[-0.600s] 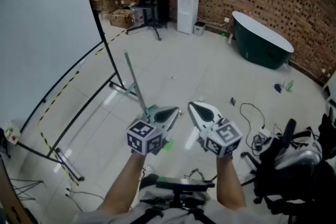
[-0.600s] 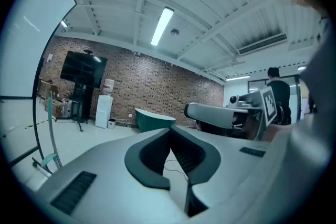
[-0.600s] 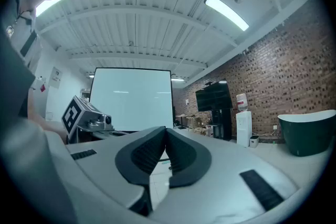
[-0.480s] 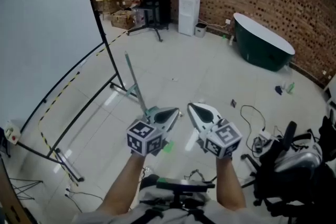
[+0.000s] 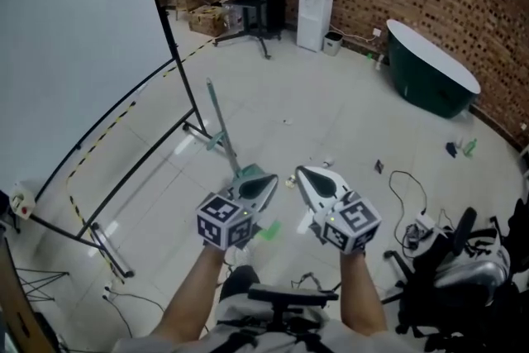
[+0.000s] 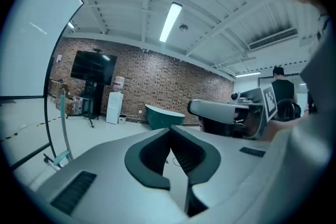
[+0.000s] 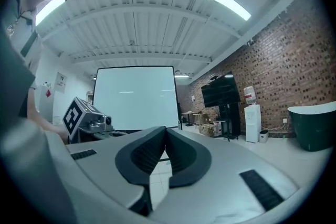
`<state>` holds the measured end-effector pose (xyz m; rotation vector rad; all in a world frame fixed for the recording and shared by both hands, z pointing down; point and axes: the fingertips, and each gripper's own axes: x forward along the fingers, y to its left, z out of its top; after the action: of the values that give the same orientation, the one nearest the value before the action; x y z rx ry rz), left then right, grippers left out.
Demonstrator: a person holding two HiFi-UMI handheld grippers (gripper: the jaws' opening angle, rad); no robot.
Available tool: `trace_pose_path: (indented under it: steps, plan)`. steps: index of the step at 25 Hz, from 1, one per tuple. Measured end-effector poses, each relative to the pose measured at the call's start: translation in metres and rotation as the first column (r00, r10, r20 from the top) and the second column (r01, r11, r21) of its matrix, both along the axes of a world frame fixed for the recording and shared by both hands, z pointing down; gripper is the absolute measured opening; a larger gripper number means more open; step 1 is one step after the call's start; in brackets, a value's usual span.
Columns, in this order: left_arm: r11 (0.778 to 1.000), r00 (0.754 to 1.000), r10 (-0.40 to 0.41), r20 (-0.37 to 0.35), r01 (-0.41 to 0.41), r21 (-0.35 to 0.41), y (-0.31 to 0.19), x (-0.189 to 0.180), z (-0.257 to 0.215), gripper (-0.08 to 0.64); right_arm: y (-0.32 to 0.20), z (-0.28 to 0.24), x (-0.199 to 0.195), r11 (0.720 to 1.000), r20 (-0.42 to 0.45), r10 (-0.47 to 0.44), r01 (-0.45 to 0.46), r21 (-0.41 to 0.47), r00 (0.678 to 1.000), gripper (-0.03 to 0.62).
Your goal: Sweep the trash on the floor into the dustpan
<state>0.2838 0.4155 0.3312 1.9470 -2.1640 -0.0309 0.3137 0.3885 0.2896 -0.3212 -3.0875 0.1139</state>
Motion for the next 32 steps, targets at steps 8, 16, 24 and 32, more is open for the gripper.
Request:
trace_pose_path:
  steps: [8, 16, 24, 32]
  plan:
    - [0.996, 0.996, -0.083, -0.034, 0.083, -0.017, 0.004, -0.101, 0.026, 0.005, -0.003, 0.02, -0.094, 0.999, -0.049, -0.054, 0.054, 0.007, 0.997, 0.0]
    - [0.982, 0.984, -0.167, -0.053, 0.162, -0.098, 0.02, -0.241, 0.071, 0.005, 0.0, 0.048, -0.231, 0.995, -0.129, -0.088, 0.092, 0.025, 0.988, 0.0]
    - [0.971, 0.987, -0.163, -0.004, 0.16, -0.181, 0.023, -0.342, 0.13, 0.006, 0.0, 0.073, -0.333, 0.995, -0.205, -0.081, 0.089, 0.032, 0.976, 0.0]
    - [0.918, 0.978, -0.205, -0.042, 0.177, -0.355, 0.006, -0.378, 0.21, 0.165, -0.012, 0.1, -0.372, 0.993, -0.299, -0.114, 0.12, 0.001, 0.948, 0.107]
